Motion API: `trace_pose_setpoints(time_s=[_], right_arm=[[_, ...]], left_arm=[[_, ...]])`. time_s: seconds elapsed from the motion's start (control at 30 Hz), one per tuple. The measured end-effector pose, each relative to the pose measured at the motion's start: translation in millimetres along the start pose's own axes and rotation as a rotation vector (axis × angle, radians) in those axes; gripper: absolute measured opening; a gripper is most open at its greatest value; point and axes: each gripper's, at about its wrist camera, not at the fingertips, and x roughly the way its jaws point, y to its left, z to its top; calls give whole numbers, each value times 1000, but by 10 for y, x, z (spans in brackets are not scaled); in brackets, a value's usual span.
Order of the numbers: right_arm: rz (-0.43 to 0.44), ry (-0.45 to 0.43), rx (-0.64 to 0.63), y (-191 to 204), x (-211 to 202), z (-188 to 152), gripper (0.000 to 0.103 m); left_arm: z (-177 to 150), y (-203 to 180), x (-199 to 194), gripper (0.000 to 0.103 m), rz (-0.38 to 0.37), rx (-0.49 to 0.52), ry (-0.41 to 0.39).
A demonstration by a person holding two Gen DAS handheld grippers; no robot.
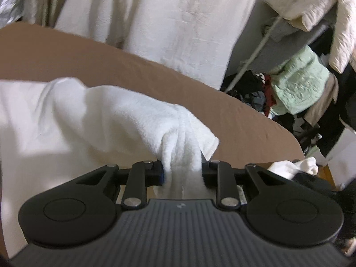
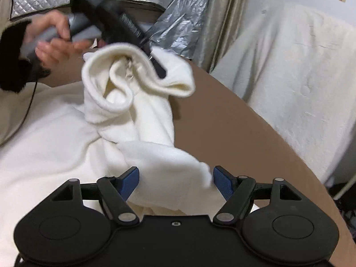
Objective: Fold clothes
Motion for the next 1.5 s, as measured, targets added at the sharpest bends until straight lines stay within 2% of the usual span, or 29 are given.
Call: trace_pose_setpoints(time_s=[0.03,0.07,0.1,0.13,0.23,0.33,0.4,0.47,0.57,0.63,0.67,0.73,0.77,0.87,0.9,0.93,0.97,1.0,1.03,1.07,1.2,1.27,1.37,1.43,1.5], right_arm=[[6,-1,15,-25,89,-40,58],[22,-12,82,-102,223,-87,43],[14,-33,141,-169,331,-139,21],[-43,-53,171,-202,390,-145,17],[-220,-114,260,-308,546,-150,14],[-479,-169,338,-513,453,-61,14],[-692,-167,367,-692,368,-61,14],[-820,-119,359,-857,364,-114,14],[-947,-5,355,-1094,460,-244,13],[-938,55,407,-1234,556,-396,12],[-920,75,443,-1308,578,-463,12],[-901,105,474,-1389,619,-502,12],[-896,121,481,-1421,635,-519,12],[-894,143,498,-1462,611,-517,12],[-902,138,512,-1433,546,-468,12],[-918,135,511,-1395,492,-411,12],[-960,138,444,-1313,490,-324,12],[-1003,138,320,-1185,545,-207,12],[-1040,135,209,-1072,597,-110,12],[-1053,132,170,-1032,644,-90,12],[-913,218,424,-1380,753,-419,12],[-854,232,506,-1501,771,-579,12],[-826,216,523,-1580,747,-569,13],[-799,200,556,-1624,714,-589,13],[-768,171,600,-1675,659,-633,13]], left_arm=[[92,-27,91,23,9,22,20],[183,-54,182,23,19,44,40],[285,-82,273,22,28,58,57],[402,-113,364,22,37,62,68],[755,-185,515,22,34,83,10],[1038,-164,686,22,17,26,-49],[1075,-144,927,25,16,-10,-41],[1003,-133,1282,33,34,-33,25],[791,-115,1793,36,60,-3,230],[663,-70,1831,40,46,21,282],[643,-21,1730,43,22,16,268],[603,77,1529,54,-27,5,239],[604,140,1412,55,-40,-2,216],[700,386,1004,65,-22,-18,108],[769,441,905,70,29,19,70],[856,456,848,68,112,90,41],[927,454,822,68,183,174,24],[979,430,837,68,238,277,22],[1023,418,872,68,264,348,32],[1057,421,934,68,253,380,57],[1133,324,1193,70,199,503,112],[1061,205,1274,70,124,557,156],[879,18,1378,75,9,656,229],[688,-110,1458,85,2,746,250],[489,-221,1581,85,52,824,257]])
